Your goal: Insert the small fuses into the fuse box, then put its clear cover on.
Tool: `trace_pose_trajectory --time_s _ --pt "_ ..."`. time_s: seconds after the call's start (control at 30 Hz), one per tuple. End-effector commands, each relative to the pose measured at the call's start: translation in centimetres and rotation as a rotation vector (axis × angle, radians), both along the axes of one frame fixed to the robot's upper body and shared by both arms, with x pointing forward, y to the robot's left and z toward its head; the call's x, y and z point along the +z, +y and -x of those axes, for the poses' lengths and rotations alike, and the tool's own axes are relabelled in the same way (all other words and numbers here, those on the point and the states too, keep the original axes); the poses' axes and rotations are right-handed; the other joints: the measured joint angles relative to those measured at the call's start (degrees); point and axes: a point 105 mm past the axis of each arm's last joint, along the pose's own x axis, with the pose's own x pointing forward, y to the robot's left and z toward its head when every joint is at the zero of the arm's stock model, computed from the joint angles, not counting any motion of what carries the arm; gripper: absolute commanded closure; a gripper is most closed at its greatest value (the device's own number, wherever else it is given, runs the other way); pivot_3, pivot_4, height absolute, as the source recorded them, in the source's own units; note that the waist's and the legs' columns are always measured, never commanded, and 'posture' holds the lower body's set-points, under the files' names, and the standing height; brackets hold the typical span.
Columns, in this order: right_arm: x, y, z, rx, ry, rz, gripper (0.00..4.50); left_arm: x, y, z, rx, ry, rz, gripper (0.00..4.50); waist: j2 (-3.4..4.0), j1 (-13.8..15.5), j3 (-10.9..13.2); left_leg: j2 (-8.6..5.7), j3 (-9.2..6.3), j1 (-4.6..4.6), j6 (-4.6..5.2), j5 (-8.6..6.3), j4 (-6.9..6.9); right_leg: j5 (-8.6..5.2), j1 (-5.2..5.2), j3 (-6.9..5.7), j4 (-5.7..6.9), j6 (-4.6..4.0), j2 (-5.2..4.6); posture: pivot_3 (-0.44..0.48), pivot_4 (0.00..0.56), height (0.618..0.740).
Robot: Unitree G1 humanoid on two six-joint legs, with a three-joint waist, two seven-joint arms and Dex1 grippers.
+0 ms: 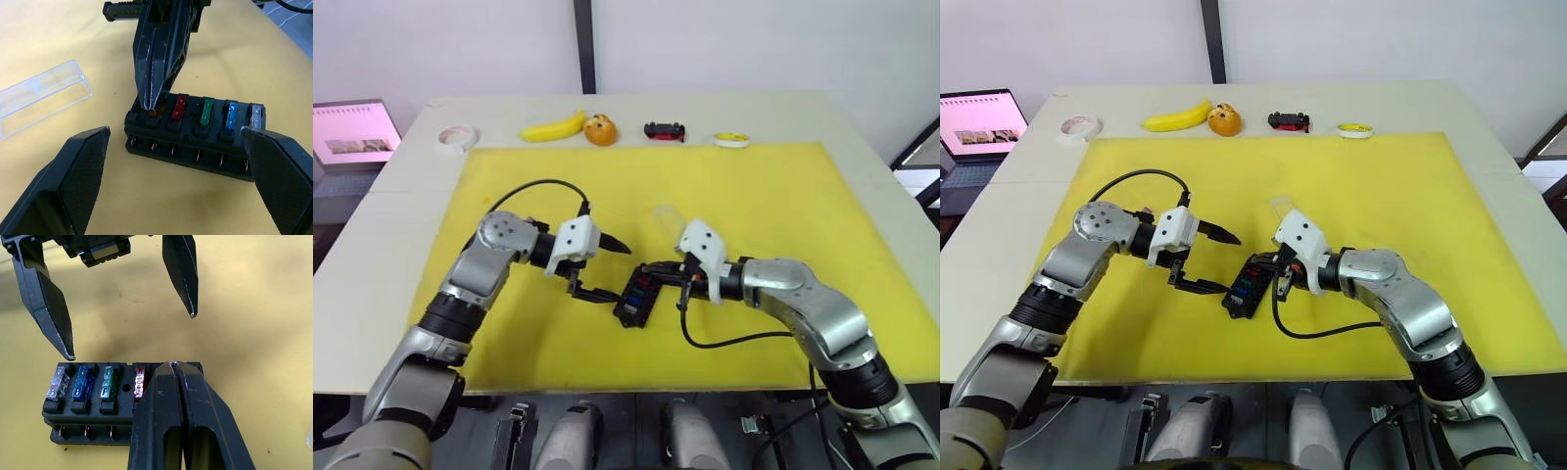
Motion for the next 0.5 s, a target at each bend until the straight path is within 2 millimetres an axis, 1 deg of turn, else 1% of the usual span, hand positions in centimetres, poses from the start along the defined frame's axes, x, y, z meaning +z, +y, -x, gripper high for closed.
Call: trace_pose_trajectory --time_s 0.03,0.1,0.2,0.23,0.3,0.33,0.37,0.43,0.5 --pt "2.9 -0.4 0.5 0.004 -0.108 -0.056 4.45 1.6 0.5 -0.2 0.056 -0.022 0.069 0.00 0.00 0.0 0.0 0.00 0.00 0.00 0.00 0.00 0.00 0.00 0.00 0.00 0.00 0.00 0.00 0.000 0.150 0.740" --pt "4.0 -1.4 0.6 -0.028 -0.139 -0.062 4.45 2.0 1.1 -0.2 0.133 0.004 0.128 0.00 0.00 -0.1 0.0 0.00 0.01 -0.01 0.02 -0.01 0.00 0.00 -0.02 0.01 0.00 0.00 -0.01 0.000 0.150 0.740" --pt "5.2 -4.1 1.2 -0.096 -0.163 -0.069 4.45 2.6 2.7 0.3 0.294 0.065 0.243 0.00 0.01 0.0 0.0 0.01 -0.02 -0.01 0.04 -0.02 -0.01 0.00 -0.03 0.02 0.01 0.00 -0.01 0.000 0.150 0.740" --pt "5.5 -5.7 1.2 -0.140 -0.160 -0.066 4.20 2.8 3.9 0.7 0.375 0.110 0.298 0.00 0.00 0.0 0.0 0.01 -0.02 -0.02 0.04 -0.02 -0.02 0.00 -0.03 0.03 0.00 0.00 -0.02 0.000 0.150 0.740" --pt "5.8 -8.3 1.6 -0.203 -0.152 -0.058 3.65 2.4 6.2 1.9 0.519 0.170 0.360 0.00 0.00 0.0 0.0 0.01 -0.02 -0.02 0.06 -0.04 -0.02 0.00 -0.02 0.06 -0.02 0.00 -0.03 0.000 0.150 0.740" --pt "5.9 -9.6 1.8 -0.235 -0.150 -0.049 3.22 2.0 7.6 2.4 0.602 0.195 0.382 0.00 0.00 0.0 0.0 0.02 0.00 0.00 0.09 -0.06 -0.03 0.00 -0.02 0.09 -0.01 0.00 -0.04 0.000 0.150 0.740" --pt "5.8 -10.6 1.9 -0.262 -0.148 -0.041 2.64 1.7 8.7 2.9 0.672 0.215 0.400 0.00 0.01 0.0 0.0 0.02 0.00 0.01 0.09 -0.06 -0.04 0.00 -0.01 0.09 0.00 0.00 -0.03 0.000 0.150 0.740" --pt "5.7 -12.5 2.0 -0.313 -0.140 -0.027 1.71 1.3 11.0 3.8 0.807 0.250 0.442 0.00 0.01 0.2 0.0 0.04 0.00 0.05 0.09 -0.06 -0.05 0.00 0.02 0.10 -0.01 0.00 -0.03 0.000 0.150 0.740" --pt "5.5 -14.2 2.2 -0.357 -0.131 -0.016 0.61 0.7 13.4 4.7 0.941 0.283 0.474 0.00 0.02 0.4 0.0 0.06 -0.01 0.21 0.09 -0.06 -0.05 0.00 0.23 0.08 -0.05 -0.01 -0.02 0.000 0.150 0.740"
